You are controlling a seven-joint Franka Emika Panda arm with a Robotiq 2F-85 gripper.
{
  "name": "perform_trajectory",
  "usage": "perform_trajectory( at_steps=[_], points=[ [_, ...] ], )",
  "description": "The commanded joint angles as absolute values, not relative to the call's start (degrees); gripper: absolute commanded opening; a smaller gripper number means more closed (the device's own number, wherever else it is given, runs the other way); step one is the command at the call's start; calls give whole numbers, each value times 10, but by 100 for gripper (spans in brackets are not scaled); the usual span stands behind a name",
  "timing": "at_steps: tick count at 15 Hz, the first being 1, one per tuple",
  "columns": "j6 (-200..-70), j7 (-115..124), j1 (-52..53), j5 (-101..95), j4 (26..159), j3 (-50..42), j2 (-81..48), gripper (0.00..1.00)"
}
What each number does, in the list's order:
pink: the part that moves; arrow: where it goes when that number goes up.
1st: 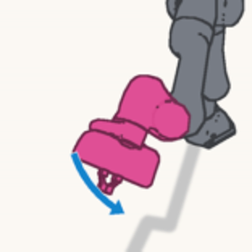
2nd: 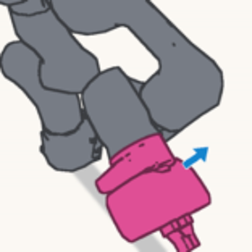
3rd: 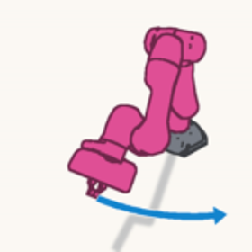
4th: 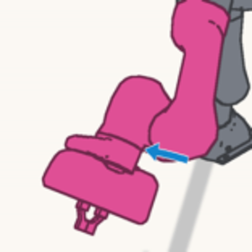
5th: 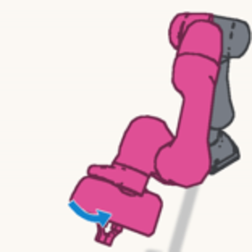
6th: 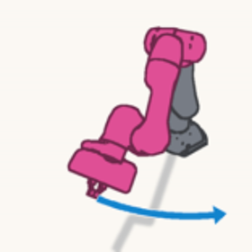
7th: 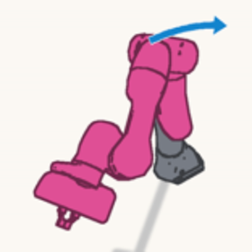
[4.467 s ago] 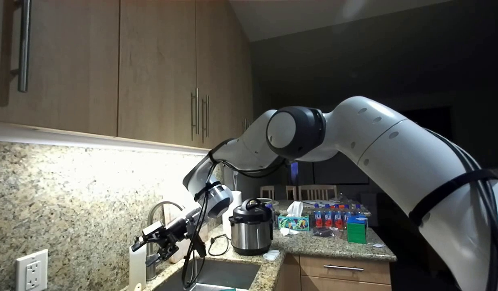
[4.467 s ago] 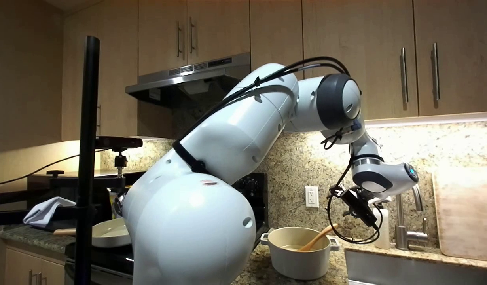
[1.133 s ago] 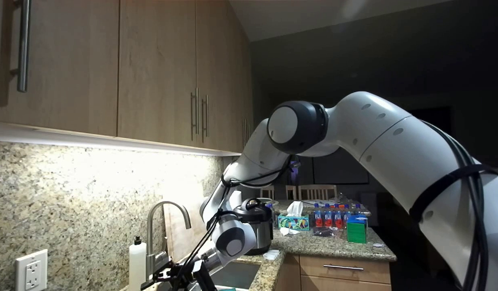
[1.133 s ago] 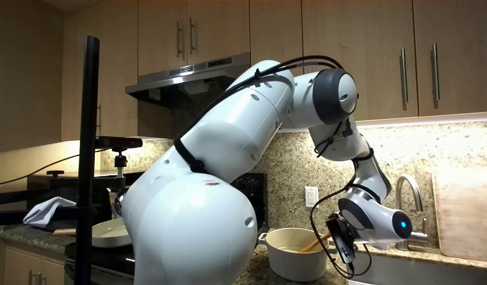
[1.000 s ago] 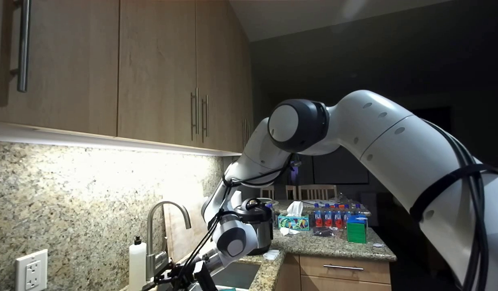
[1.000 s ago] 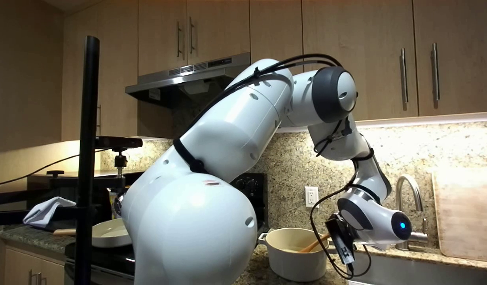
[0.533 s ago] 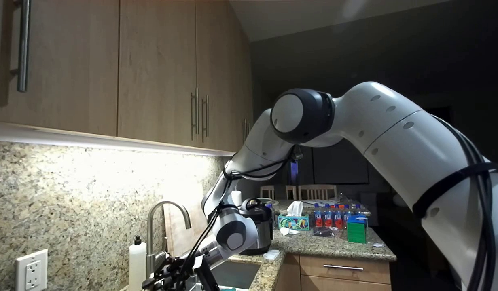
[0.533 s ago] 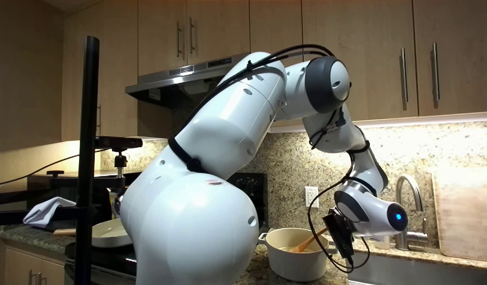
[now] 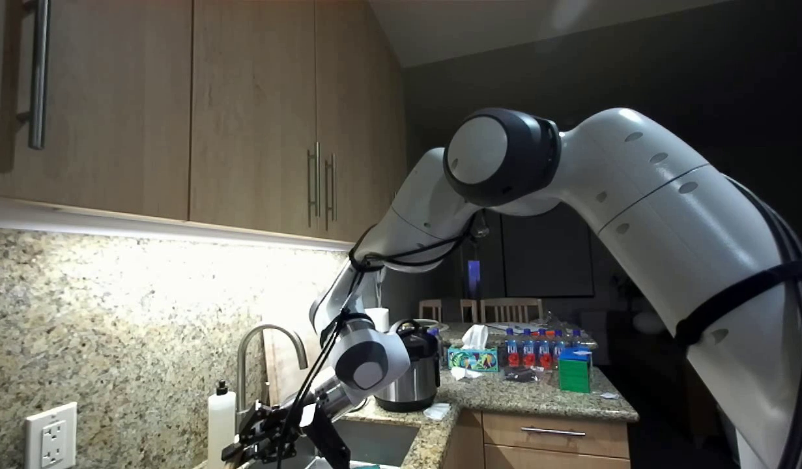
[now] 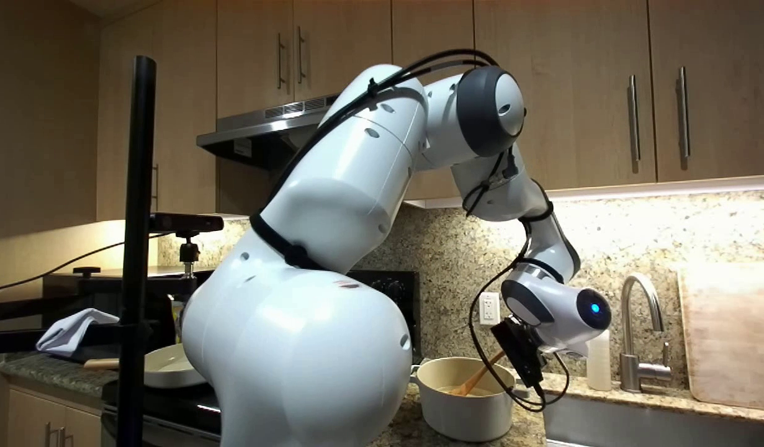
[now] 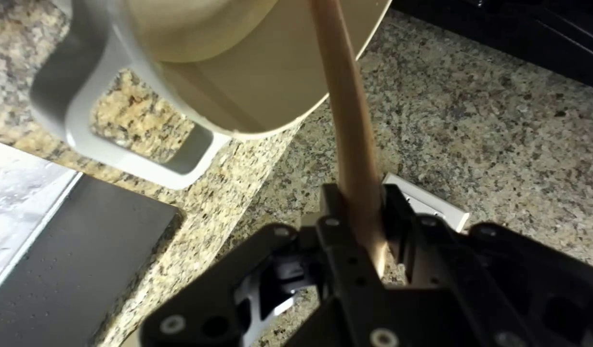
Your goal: Use the cooking stick to stir the contents in the white pot
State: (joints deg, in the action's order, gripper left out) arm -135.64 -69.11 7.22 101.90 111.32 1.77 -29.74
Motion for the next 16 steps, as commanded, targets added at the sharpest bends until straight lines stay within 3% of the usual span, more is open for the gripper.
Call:
perform_trajectory(
  at_steps=[1,8,16],
  points=[
    [-1462,-689,105,1092,1150,23,-257,6],
    [-1655,-753,158,1289,1130,8,-211,6],
    [-1854,-727,208,1314,1068,-12,-219,6]
  ],
)
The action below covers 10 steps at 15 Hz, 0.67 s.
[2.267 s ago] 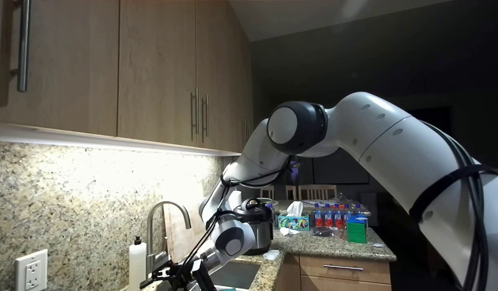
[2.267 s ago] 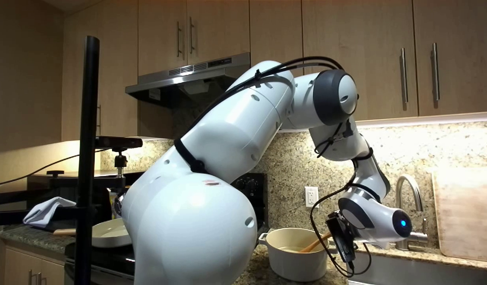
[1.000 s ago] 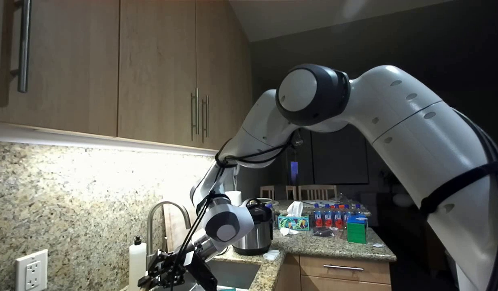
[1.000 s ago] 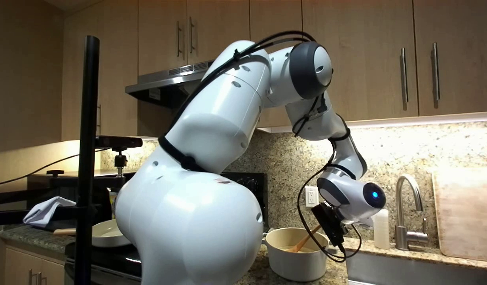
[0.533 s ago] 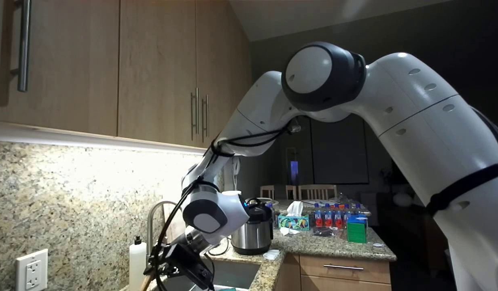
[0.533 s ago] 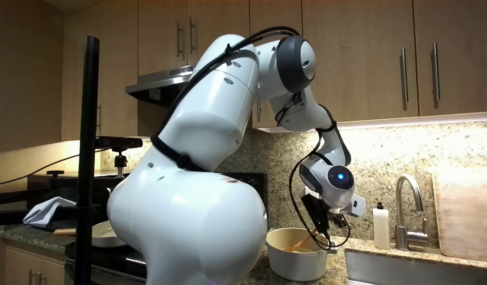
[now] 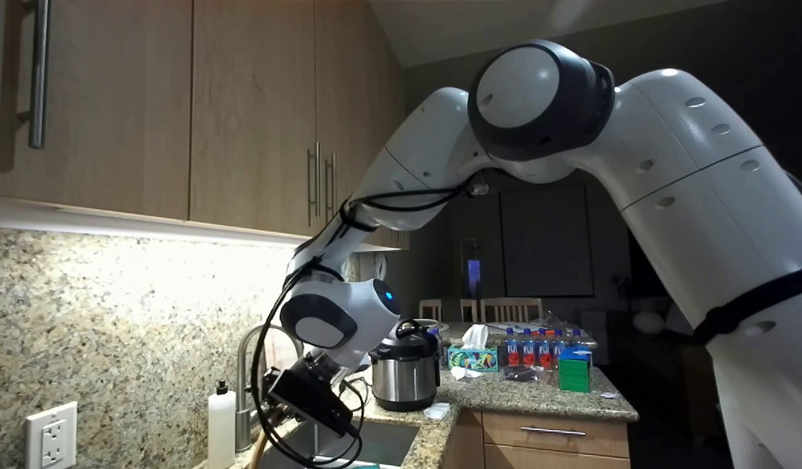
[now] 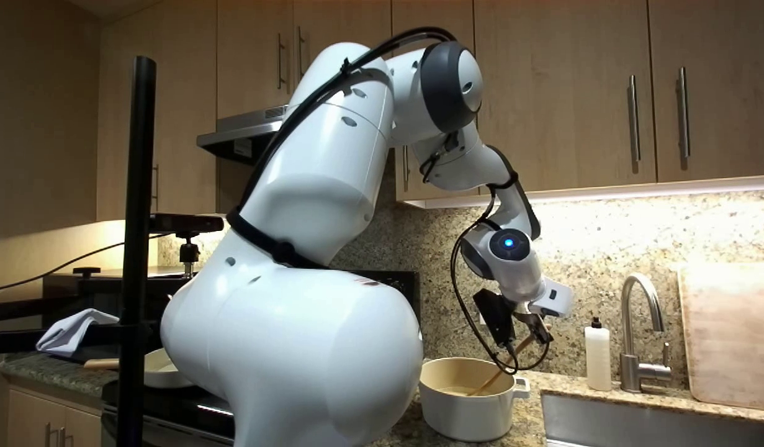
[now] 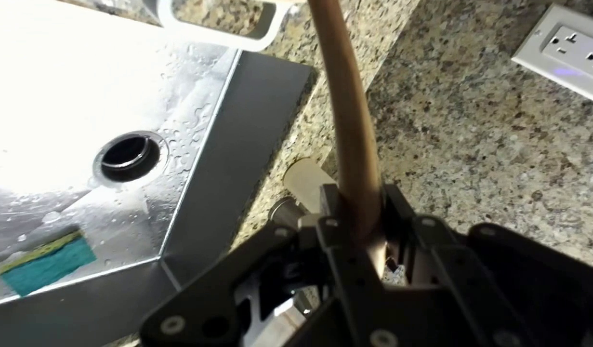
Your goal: Use the cooking stick to stir the contents in the white pot
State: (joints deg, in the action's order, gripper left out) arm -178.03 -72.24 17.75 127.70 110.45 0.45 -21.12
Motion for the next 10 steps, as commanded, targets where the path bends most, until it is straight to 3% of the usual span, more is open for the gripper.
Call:
perform_trajectory(
  at_steps=[1,7,9,10],
  points=[
    [-1880,-722,217,1315,1054,-17,-227,6],
    [-1969,-671,279,1300,953,-50,-304,6],
    [-1984,-658,278,1299,924,-39,-334,6],
    [-1994,-559,250,1196,934,9,-342,6]
  ],
)
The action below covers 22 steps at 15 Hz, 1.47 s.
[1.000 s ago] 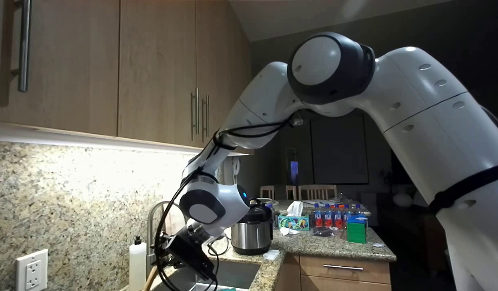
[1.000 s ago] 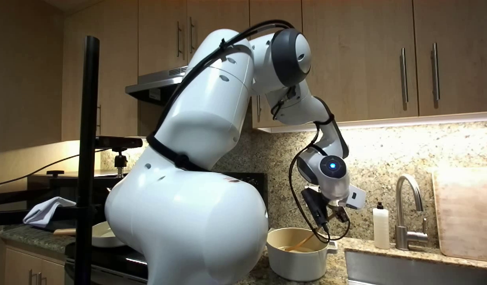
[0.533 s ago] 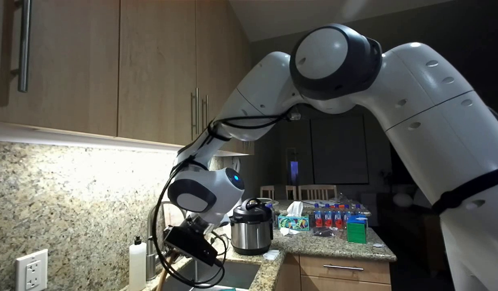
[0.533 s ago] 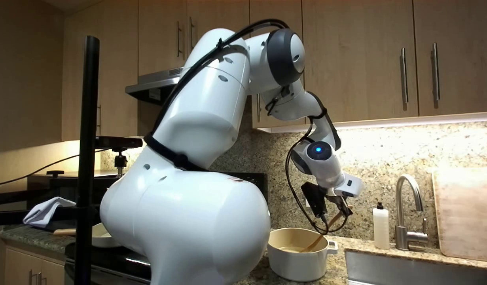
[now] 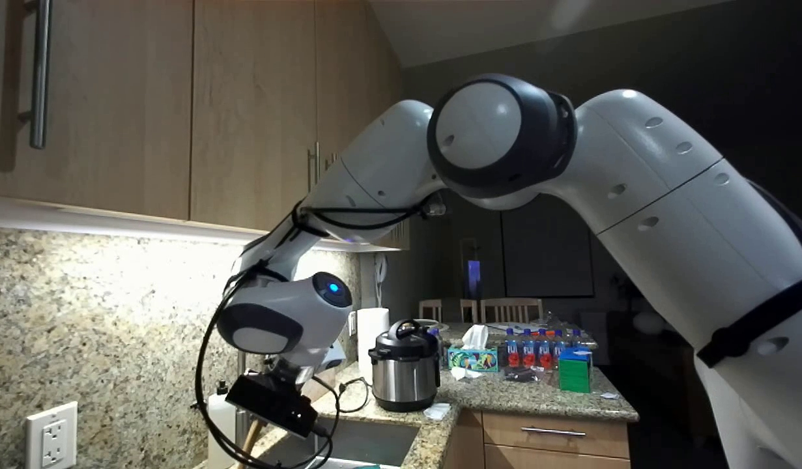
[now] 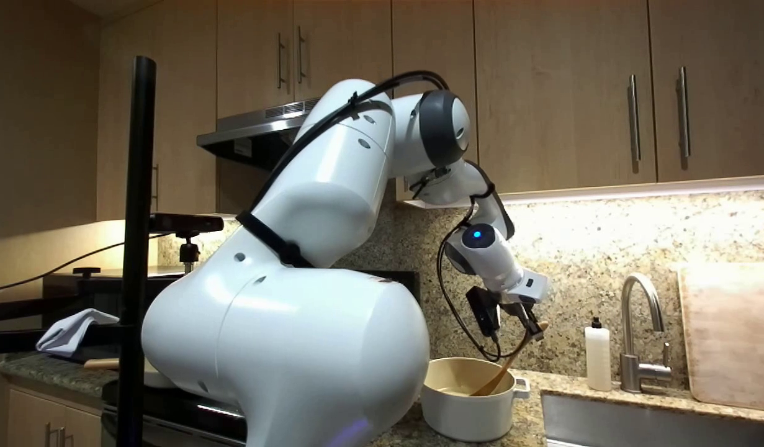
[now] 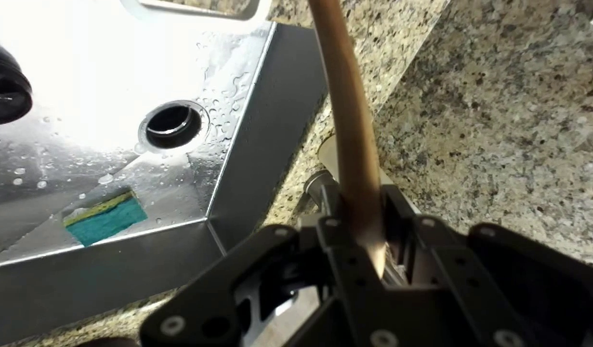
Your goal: Use the cooking stick to stir the contents in the white pot
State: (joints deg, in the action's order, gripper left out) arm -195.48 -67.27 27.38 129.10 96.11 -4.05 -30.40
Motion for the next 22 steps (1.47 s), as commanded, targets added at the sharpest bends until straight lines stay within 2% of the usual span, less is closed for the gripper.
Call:
perform_trajectory(
  at_steps=[1,2,3,4,8,11,18,22],
  points=[
    [-1993,-530,246,1166,932,19,-352,6],
    [-1973,-585,255,1223,916,1,-360,6],
    [-1962,-468,236,1106,942,35,-359,6],
    [-1934,-531,266,1178,920,-14,-366,6],
    [-1839,-519,314,1202,920,-94,-362,6],
    [-1813,-555,352,1265,949,-152,-348,6],
    [-1821,-579,414,1282,1067,-194,-299,6],
    [-1826,-582,468,1315,1111,-264,-279,6]
  ],
)
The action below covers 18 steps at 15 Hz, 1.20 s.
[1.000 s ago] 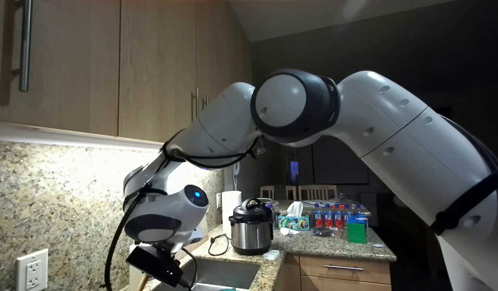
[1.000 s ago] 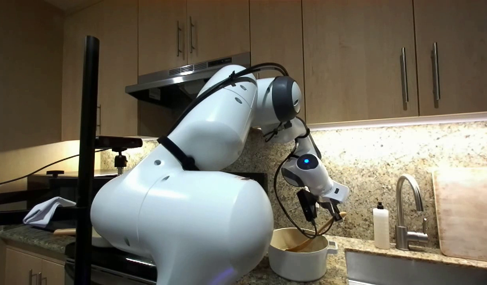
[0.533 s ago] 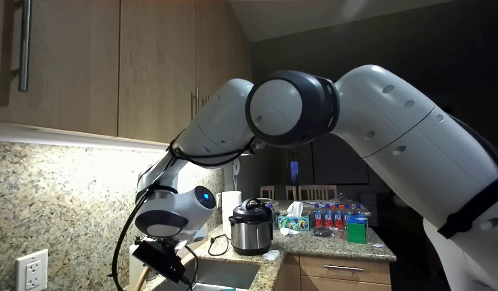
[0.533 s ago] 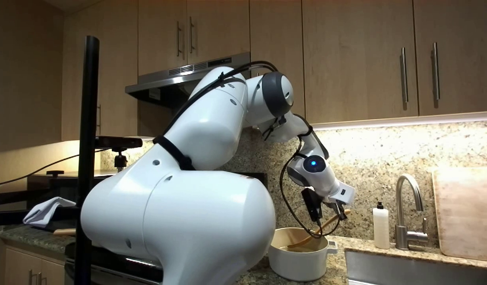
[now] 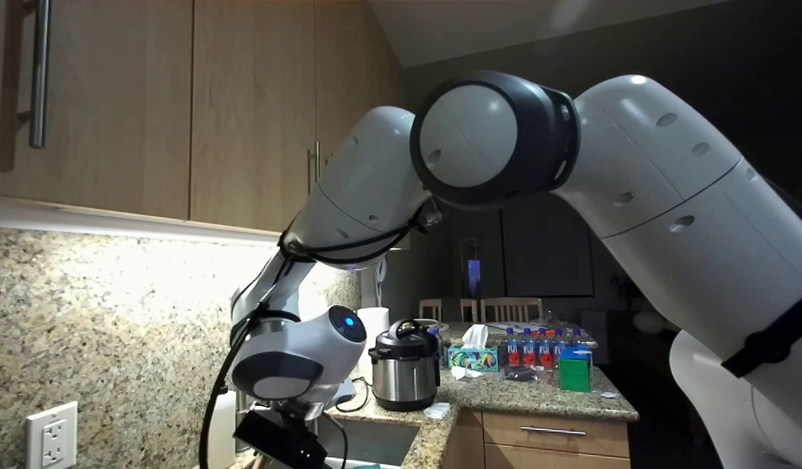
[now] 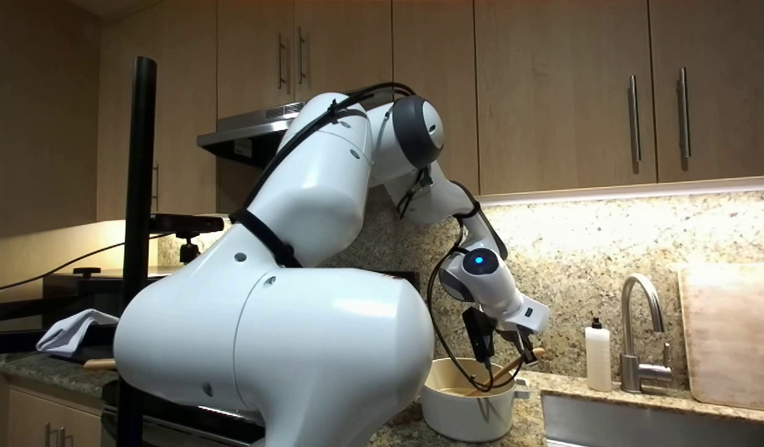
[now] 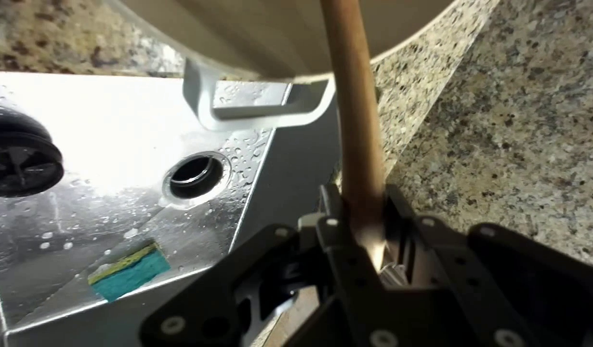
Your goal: Use the cooking stick to stir the contents in the white pot
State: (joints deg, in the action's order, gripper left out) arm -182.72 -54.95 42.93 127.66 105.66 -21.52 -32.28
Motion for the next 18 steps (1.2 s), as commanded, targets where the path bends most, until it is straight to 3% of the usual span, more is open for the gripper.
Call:
perform_trajectory(
  at_steps=[1,7,12,18],
  points=[
    [-1827,-581,481,1316,1124,-278,-271,6],
    [-1810,-566,494,1277,1157,-280,-262,6],
    [-1882,-532,470,1262,1132,-255,-274,6],
    [-1969,-561,381,1232,1081,-152,-284,6]
  ],
)
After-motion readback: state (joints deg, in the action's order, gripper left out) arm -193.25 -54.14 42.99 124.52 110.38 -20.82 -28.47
